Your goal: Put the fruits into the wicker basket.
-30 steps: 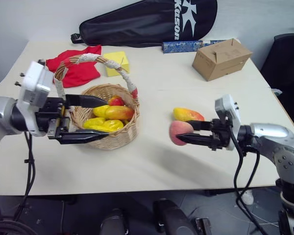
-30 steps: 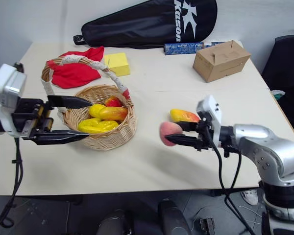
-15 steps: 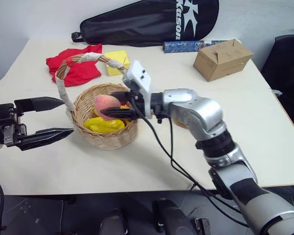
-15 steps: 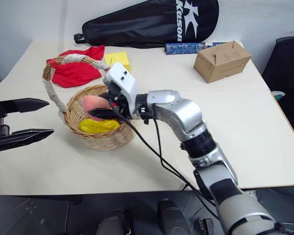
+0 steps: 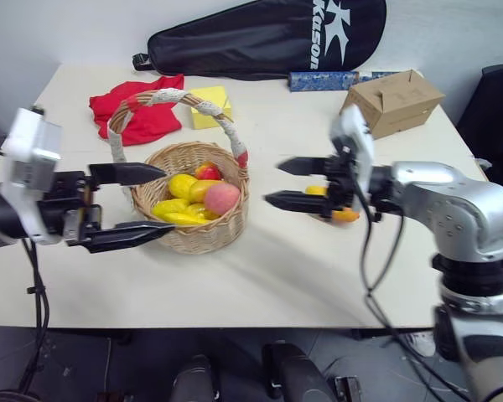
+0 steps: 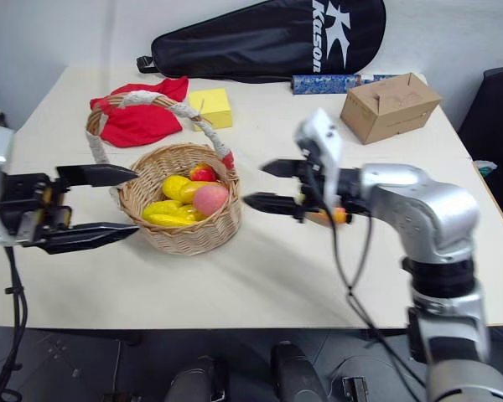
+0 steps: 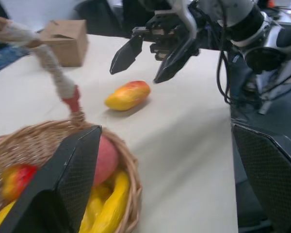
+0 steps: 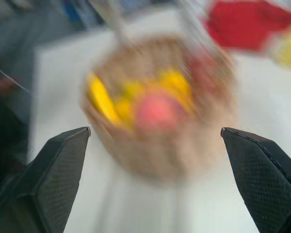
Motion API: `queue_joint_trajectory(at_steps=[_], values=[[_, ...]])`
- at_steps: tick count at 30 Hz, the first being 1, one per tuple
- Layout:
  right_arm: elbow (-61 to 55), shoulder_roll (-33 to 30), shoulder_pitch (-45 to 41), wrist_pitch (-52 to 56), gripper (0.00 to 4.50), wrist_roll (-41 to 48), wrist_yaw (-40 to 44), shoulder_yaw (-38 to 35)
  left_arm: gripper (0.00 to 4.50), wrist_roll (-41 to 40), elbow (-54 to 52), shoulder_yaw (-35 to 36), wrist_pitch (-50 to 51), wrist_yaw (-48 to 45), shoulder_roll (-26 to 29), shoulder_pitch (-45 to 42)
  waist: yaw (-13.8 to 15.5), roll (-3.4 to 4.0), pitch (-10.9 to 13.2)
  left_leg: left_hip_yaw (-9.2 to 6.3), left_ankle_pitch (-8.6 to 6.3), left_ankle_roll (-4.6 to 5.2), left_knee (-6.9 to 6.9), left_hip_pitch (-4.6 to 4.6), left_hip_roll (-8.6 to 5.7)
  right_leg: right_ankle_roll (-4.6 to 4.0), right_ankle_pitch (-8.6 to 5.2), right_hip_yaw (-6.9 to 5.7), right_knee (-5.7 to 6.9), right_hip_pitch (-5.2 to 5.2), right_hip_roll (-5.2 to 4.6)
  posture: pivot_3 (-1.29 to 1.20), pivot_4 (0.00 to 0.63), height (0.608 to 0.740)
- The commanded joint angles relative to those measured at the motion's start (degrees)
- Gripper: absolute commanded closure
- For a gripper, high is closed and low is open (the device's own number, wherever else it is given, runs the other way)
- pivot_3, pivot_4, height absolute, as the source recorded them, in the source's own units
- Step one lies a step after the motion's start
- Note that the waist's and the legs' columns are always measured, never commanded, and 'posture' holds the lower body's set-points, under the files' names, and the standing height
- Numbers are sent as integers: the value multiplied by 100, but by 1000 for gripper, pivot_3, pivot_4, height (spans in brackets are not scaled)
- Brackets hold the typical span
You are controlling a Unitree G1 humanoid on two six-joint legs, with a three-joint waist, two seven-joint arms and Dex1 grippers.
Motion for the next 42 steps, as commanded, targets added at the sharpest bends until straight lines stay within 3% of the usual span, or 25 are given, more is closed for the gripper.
queue_joint_trajectory(at_steps=[1,4,12,15,18,19,24,28,34,42], values=[[503,-484,119,-1118,47,-933,200,305,0,164,17,-528,-282,-166,-116,-480,-65,3,2,7,0,0,0,1,2,1,1,8,2,-3,5,0,150,740],[1512,-691,91,-2264,47,-1947,236,846,0,344,87,-1020,-417,-316,-282,-869,-130,5,3,11,5,-8,-3,13,4,3,2,16,9,-2,15,0,150,740],[3470,-48,-351,-3259,47,-2868,362,1338,0,409,210,-1283,-451,-428,-466,-1236,-159,17,11,10,9,-15,1,14,11,3,1,19,20,-6,19,0,150,740],[3717,181,-386,-3157,676,-2758,362,1129,0,427,199,-1233,-455,-413,-464,-1207,-143,17,11,6,10,-16,5,13,11,3,1,17,20,-4,17,0,150,740],[3424,153,-259,-2978,1635,-2517,635,932,0,447,237,-1155,-458,-379,-442,-1176,-136,18,11,6,9,-15,9,12,10,3,2,17,23,-3,14,0,150,740],[3217,109,-168,-2843,1740,-2358,764,836,0,441,251,-1098,-445,-337,-429,-1150,-130,17,11,6,9,-15,9,12,10,3,2,16,24,-3,14,0,150,740],[1491,-76,229,-1788,1746,-1006,1518,210,0,389,390,-453,-350,-376,-104,-693,-136,22,13,4,9,-15,4,12,13,3,1,15,25,-4,17,0,150,740],[412,53,88,-747,1746,-372,1223,166,0,328,552,192,-265,-374,180,-272,-155,22,14,1,12,-20,7,16,19,2,1,12,34,-4,18,0,150,740],[-346,1460,-865,435,1746,230,73,659,0,300,655,1549,70,-442,573,623,-188,21,13,1,13,-22,6,13,18,-7,-4,11,49,-17,16,0,150,740],[1110,3196,-2098,166,1746,-392,-810,1375,0,175,445,2114,253,-356,679,939,-167,10,7,1,11,-18,7,5,10,-14,-8,3,48,-22,4,0,150,740]])
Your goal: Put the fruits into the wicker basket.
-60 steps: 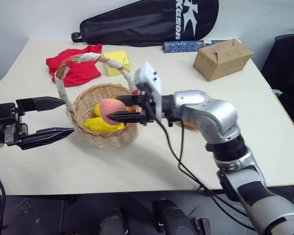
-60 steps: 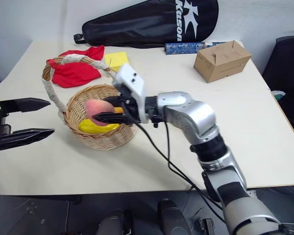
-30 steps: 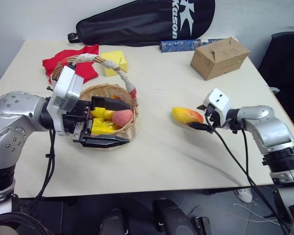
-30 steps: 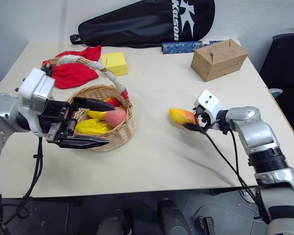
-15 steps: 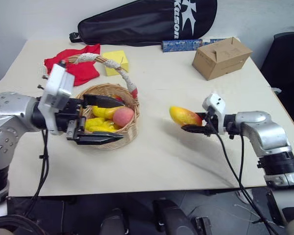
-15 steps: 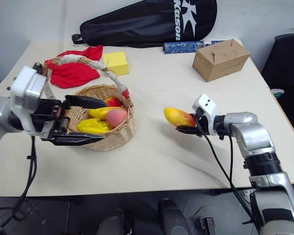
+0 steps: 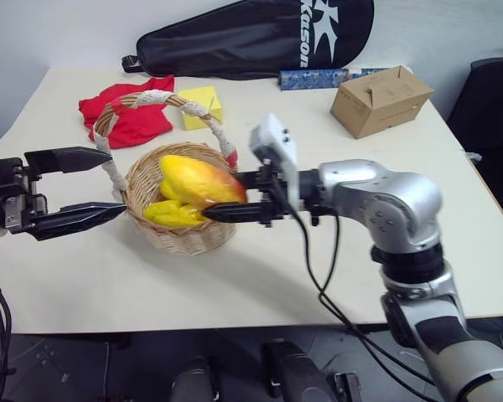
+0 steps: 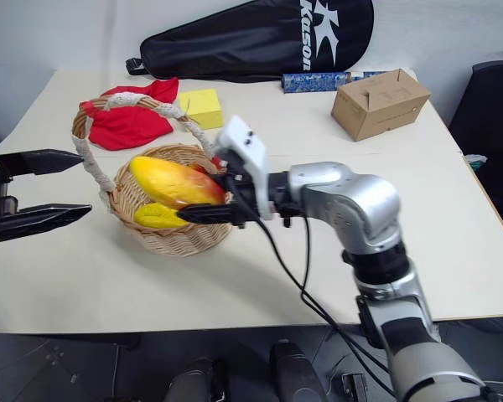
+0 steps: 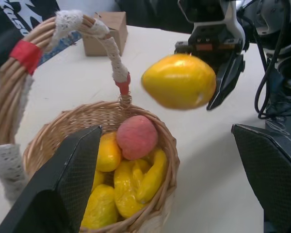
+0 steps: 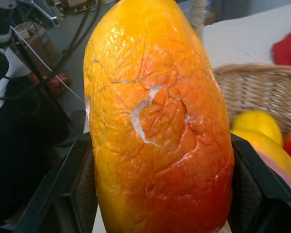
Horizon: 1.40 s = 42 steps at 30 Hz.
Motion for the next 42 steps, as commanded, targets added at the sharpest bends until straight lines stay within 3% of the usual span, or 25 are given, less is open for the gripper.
queue_joint_trajectory(at_steps=[1,3,8,9,15,19,23,29,38,42], values=[[754,548,-479,-405,1746,-375,-372,125,0,-160,-227,271,42,74,108,32,-12,0,0,0,0,0,-1,0,0,0,0,0,1,-1,0,0,150,740],[1156,784,-639,-595,1746,-584,-538,149,0,-199,-280,284,58,121,92,49,-13,0,0,-1,0,0,-2,-3,1,-1,0,-1,2,-5,1,0,150,740],[1347,863,-730,-573,32,-626,-557,-4,0,-310,-465,217,60,253,-2,93,-12,-1,-1,-1,-1,1,-4,-9,0,-1,0,-1,-6,-6,-2,0,150,740],[1210,816,-708,-423,12,-487,-487,-101,0,-321,-475,200,50,263,-7,104,-14,-1,-1,-1,-1,2,-4,-12,0,0,0,-2,-6,-9,-2,0,150,740],[211,336,-435,789,12,802,-200,-1002,0,-354,-389,-31,-48,283,-27,-10,-1,-2,-1,-4,-1,1,-8,-15,2,0,0,-3,-6,-14,-2,0,150,740],[-471,-384,-46,1345,12,1488,-227,-1807,0,-334,-265,-514,-190,244,-39,-353,3,-2,-1,-4,-1,1,-8,-12,1,0,0,-3,-6,-9,-2,0,150,740],[-457,-923,340,407,12,417,-748,-1326,0,-226,-21,-953,-373,247,-78,-781,-17,-3,-1,-5,-2,3,-9,-11,-1,0,0,-4,-17,-3,-1,0,150,740],[150,-452,411,-729,12,-435,-1079,-733,0,-80,150,-1273,-568,348,-198,-1098,-171,0,0,4,4,-7,-19,-10,2,1,0,8,-6,-19,9,0,150,740],[1237,570,155,-1546,12,-880,-1433,-698,0,-93,19,-1038,-584,340,-203,-860,-161,0,0,10,9,-13,-10,-22,2,0,0,12,16,-41,4,0,150,740],[1355,649,173,-1857,1128,-1059,-1396,-645,0,-120,-80,-945,-577,434,-237,-791,-155,-1,0,8,9,-12,-11,-22,2,1,0,11,15,-41,4,0,150,740]])
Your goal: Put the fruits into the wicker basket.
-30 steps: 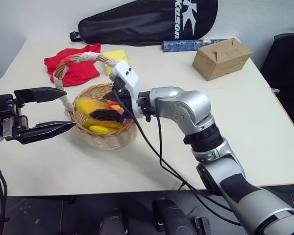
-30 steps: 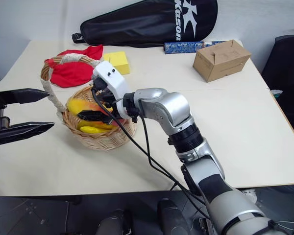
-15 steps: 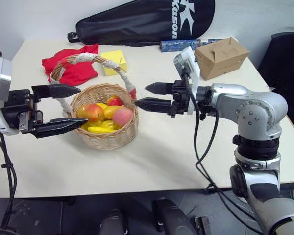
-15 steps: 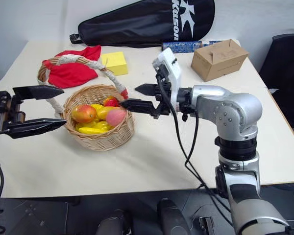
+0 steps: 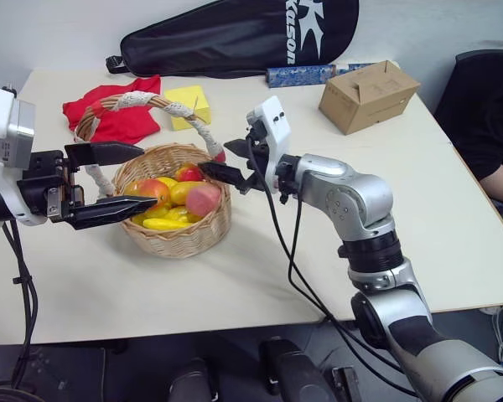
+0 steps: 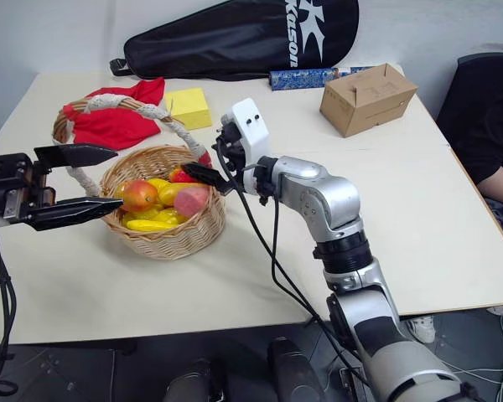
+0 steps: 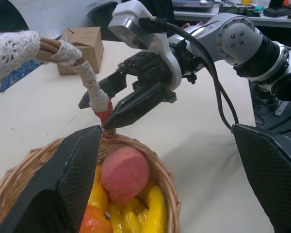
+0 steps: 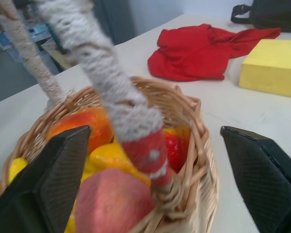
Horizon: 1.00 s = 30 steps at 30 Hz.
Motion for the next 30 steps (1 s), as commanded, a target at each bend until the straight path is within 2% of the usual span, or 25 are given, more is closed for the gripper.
queue_joint_trajectory(at_steps=[1,7,10,13,17,24,30], values=[[-77,31,-82,-348,1538,-118,71,6,0,-51,-146,247,-81,96,18,12,1,0,0,0,0,0,0,-1,0,0,0,0,-1,0,0,0,150,740],[-553,-141,167,-339,3515,-103,308,12,0,-92,-161,210,-71,152,-14,-32,-1,0,0,-1,0,0,-1,0,1,0,0,0,2,-1,1,0,150,740],[-777,-318,304,-349,4229,-179,296,-50,0,-102,-146,121,-91,136,-29,-93,8,0,0,-1,0,0,-1,-1,0,0,0,-1,1,0,-1,0,150,740],[-1035,-548,376,-247,4245,-119,265,-247,0,-110,-88,37,-106,112,-36,-201,16,0,0,-1,0,0,-1,-1,0,0,0,-1,0,0,0,0,150,740],[-1605,-1179,532,15,4246,195,379,-798,0,-105,90,-191,-123,61,-109,-462,37,0,1,-2,0,0,-1,-3,-1,0,0,-1,0,-1,0,0,150,740],[-2081,-3061,1124,604,4247,558,626,-2189,0,102,489,-776,-305,-187,-333,-944,178,-3,4,-1,-1,1,-1,-4,-3,0,0,0,-8,0,0,0,150,740],[-1925,-4069,2130,469,4247,561,853,-3150,0,350,866,-1226,-502,-430,-539,-1336,218,-2,5,5,-1,1,-2,0,-4,0,0,6,-10,2,4,0,150,740]])
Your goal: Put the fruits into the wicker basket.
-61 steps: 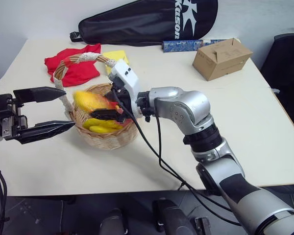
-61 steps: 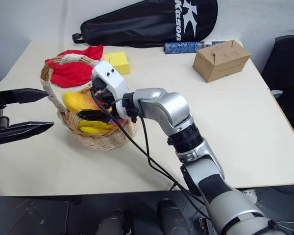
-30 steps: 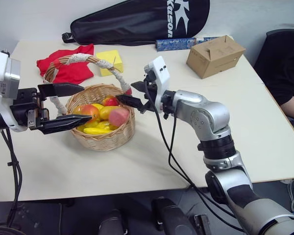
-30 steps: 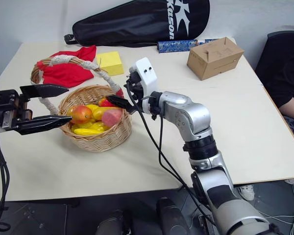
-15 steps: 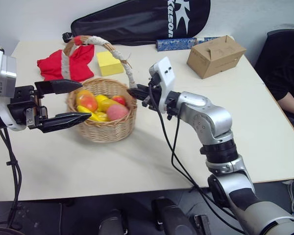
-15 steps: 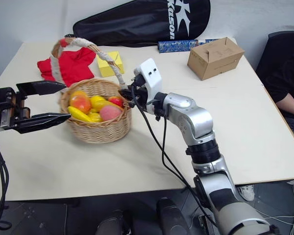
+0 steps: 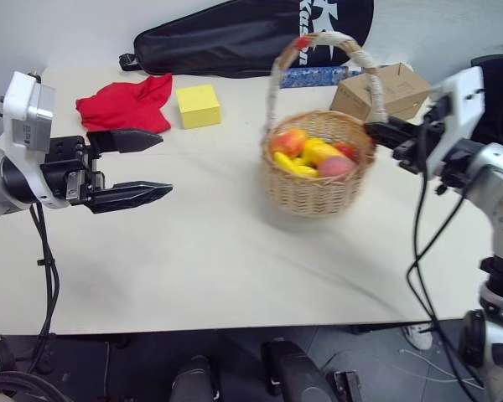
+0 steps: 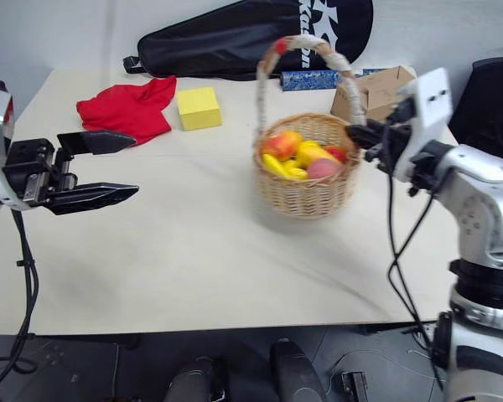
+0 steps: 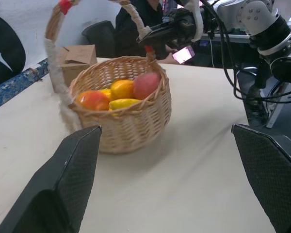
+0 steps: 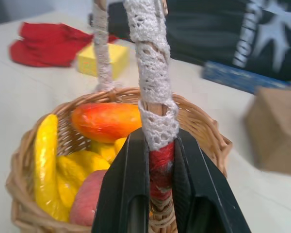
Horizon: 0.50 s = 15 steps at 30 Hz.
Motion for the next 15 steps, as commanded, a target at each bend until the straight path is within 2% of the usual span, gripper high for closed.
queue_joint_trajectory(at_steps=[1,5,11,15], values=[[-76,-347,507,-254,4247,84,140,-752,0,157,191,-158,-203,-176,-88,-273,3,0,0,0,0,-1,-1,2,0,0,0,1,0,1,1,0,150,740],[-71,-284,1155,-366,4247,140,86,-1119,0,304,380,-357,-286,-296,-204,-474,10,2,1,2,1,-2,2,7,2,1,0,4,4,6,5,0,150,740],[-297,-357,2006,-339,2320,447,331,-1440,0,401,552,-500,-295,-458,-312,-636,51,3,1,-2,2,-3,2,13,2,2,0,3,6,15,6,0,150,740],[-395,-914,2721,-137,942,761,970,-2164,0,511,698,-529,-372,-570,-349,-620,110,5,3,-2,2,-3,3,13,-1,3,-1,3,5,17,4,0,150,740]])
